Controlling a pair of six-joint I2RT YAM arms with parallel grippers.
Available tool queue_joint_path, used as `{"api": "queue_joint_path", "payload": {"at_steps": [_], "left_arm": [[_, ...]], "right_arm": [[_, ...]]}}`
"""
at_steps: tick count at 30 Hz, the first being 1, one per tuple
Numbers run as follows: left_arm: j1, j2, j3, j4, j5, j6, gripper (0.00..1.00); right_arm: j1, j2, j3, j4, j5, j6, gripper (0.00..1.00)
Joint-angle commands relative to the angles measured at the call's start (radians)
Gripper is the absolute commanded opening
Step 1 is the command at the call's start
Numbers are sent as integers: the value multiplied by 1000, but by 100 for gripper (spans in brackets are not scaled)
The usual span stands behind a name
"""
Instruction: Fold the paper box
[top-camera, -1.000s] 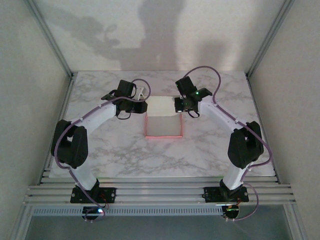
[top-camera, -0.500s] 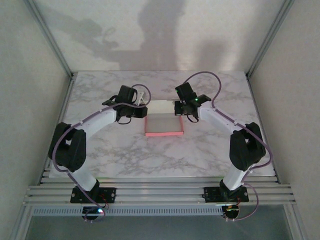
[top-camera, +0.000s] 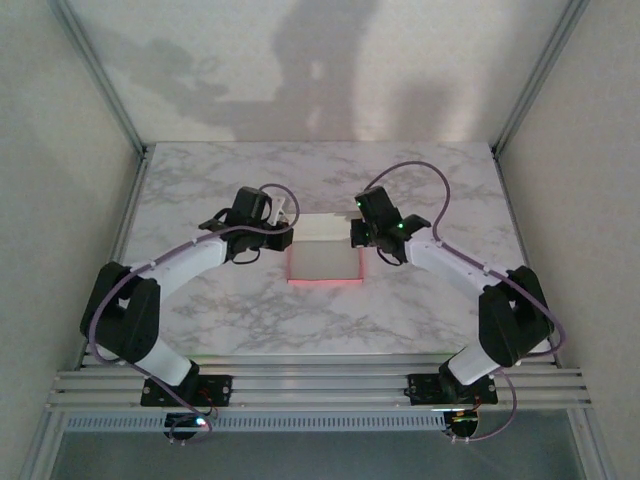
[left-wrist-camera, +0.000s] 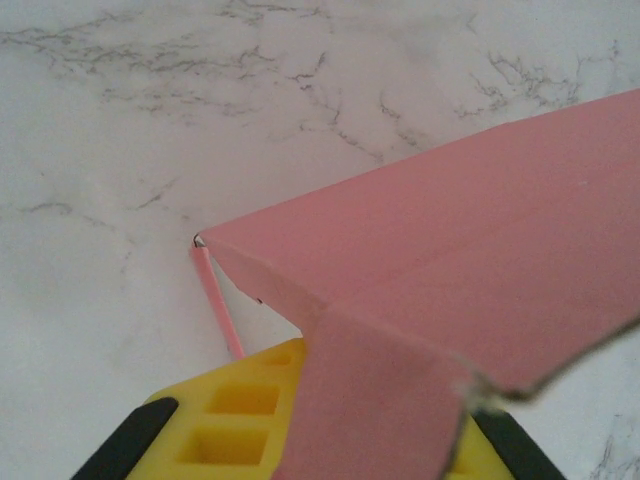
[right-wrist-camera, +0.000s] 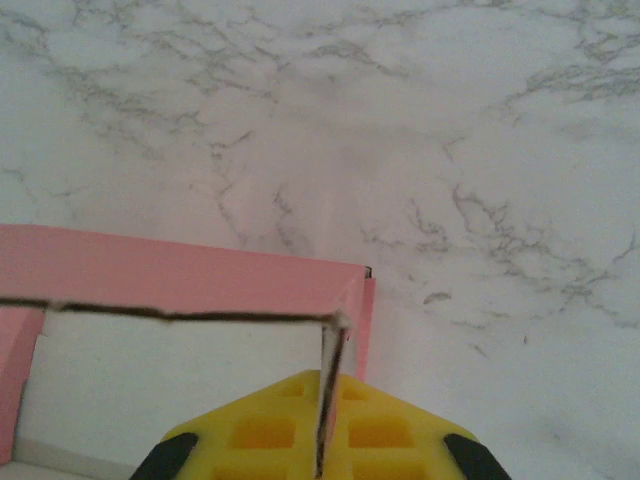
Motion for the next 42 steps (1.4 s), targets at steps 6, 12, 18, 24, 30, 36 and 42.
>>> {"api": "queue_joint_path", "payload": {"at_steps": [6,12,18,24,30,36,42], "left_arm": [[-47,-109,-131,101,-32,-29,14],[-51,-185,-224,138,-61,-31,15],[-45,-221,-174,70,-118,-42,27],[4,-220,-88,-56,-130,12,42],[23,-195,-6,-180,-156,103,56],[35,-157,51,-260,-174,180,60],[35,-94,82,-307,-47,249,57]], "right_arm": [[59,-122,-152,132,2,-6,6],[85,-164,-235,191,12,-3,7],[94,-170,-241,178,43,-16,7],[94,-164,-216,155,54,-49,7],[94,-144,-192,149,43,-63,7],[94,-126,-158,130,44,-86,6],[94,-124,-149,118,48,-89,6]]}}
